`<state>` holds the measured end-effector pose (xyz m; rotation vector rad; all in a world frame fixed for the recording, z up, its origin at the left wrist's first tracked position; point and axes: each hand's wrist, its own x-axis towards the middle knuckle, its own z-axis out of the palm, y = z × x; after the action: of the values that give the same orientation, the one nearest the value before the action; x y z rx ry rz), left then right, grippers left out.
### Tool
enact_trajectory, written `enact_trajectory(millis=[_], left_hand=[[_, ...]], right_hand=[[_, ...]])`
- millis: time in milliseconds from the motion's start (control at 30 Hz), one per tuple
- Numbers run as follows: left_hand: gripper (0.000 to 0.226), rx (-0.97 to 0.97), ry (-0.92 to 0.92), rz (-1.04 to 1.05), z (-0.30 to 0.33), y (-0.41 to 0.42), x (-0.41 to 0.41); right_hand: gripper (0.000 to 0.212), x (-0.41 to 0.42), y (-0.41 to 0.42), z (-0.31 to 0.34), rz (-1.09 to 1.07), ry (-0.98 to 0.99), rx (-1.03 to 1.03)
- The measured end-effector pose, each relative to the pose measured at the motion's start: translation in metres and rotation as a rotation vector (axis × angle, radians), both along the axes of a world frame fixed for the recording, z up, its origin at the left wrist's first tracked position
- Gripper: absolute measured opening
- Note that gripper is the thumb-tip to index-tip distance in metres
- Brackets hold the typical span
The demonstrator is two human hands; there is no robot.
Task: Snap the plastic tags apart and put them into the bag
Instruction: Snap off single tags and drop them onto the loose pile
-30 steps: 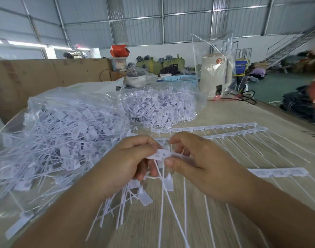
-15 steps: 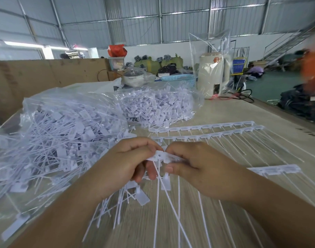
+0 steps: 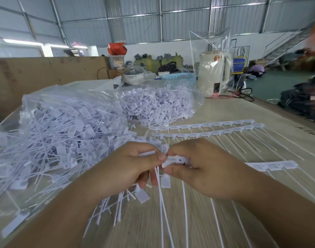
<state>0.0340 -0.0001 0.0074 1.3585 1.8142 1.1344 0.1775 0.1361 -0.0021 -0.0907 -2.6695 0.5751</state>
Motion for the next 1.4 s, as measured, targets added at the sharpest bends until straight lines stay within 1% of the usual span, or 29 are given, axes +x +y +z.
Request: enact_trajectory(millis=[67,100,200,300,367,467,667,700,767,833,900,967,1033,1167,1233,1267,1300,1367,1400], left_hand=[[0.030,0.083,-0.011,0.055,-0.001,0.003,0.001],[0.030,0.124,-0.026,0.079,-0.002,0.004,0.002],[0.028,0.236,-0.118,0.131,-0.003,0.007,0.006],[0.031,0.339,-0.199,0.180,-0.004,0.011,0.014],[0.031,0.393,-0.217,0.214,-0.005,0.013,0.018],[0.036,0.396,-0.184,0.236,-0.006,0.014,0.020],[0.029,0.395,-0.199,0.208,-0.006,0.011,0.019],[0.029,0.398,-0.228,0.204,-0.007,0.012,0.019],[0.030,0.412,-0.350,0.204,-0.009,0.014,0.020],[0.025,0.443,-0.513,0.209,-0.009,0.016,0.018],[0.023,0.473,-0.607,0.232,-0.007,0.015,0.012],[0.022,0.472,-0.588,0.275,-0.005,0.012,0.004],[0.021,0.442,-0.534,0.280,-0.007,0.012,-0.001],[0.021,0.299,-0.366,0.141,-0.013,0.012,0.005],[0.011,0.251,-0.306,0.083,-0.013,0.012,0.008],[0.011,0.250,-0.302,0.078,-0.012,0.011,0.008],[0.016,0.258,-0.313,0.082,-0.011,0.010,0.007],[0.027,0.251,-0.318,0.076,-0.010,0.009,0.005],[0.027,0.227,-0.280,0.059,-0.010,0.008,0.005]], right_hand=[[0.013,-0.001,-0.001,0.000,-0.040,0.044,0.006],[0.016,-0.001,-0.003,0.000,-0.057,0.062,0.020],[0.015,-0.002,-0.008,-0.002,-0.111,0.118,0.043],[0.024,-0.004,-0.013,-0.001,-0.153,0.195,0.038],[0.024,-0.005,-0.014,-0.001,-0.172,0.244,0.025],[0.027,-0.005,-0.014,-0.001,-0.173,0.258,0.001],[0.025,-0.004,-0.014,-0.001,-0.189,0.266,0.008],[0.025,-0.005,-0.015,-0.002,-0.189,0.267,0.009],[0.028,-0.006,-0.016,-0.002,-0.190,0.288,-0.002],[0.030,-0.006,-0.012,-0.002,-0.229,0.386,-0.104],[0.035,-0.004,0.001,0.001,-0.291,0.482,-0.230],[0.038,0.000,0.015,0.003,-0.299,0.502,-0.308],[0.036,0.002,0.021,0.001,-0.225,0.432,-0.325],[0.021,-0.003,0.006,-0.006,0.023,0.213,-0.182],[0.015,-0.004,0.002,-0.007,0.077,0.197,-0.216],[0.013,-0.004,0.001,-0.008,0.086,0.198,-0.241],[0.011,-0.004,0.002,-0.009,0.088,0.189,-0.251],[0.020,-0.003,0.002,-0.010,0.072,0.163,-0.205],[0.026,-0.004,0.002,-0.011,0.070,0.150,-0.178]])
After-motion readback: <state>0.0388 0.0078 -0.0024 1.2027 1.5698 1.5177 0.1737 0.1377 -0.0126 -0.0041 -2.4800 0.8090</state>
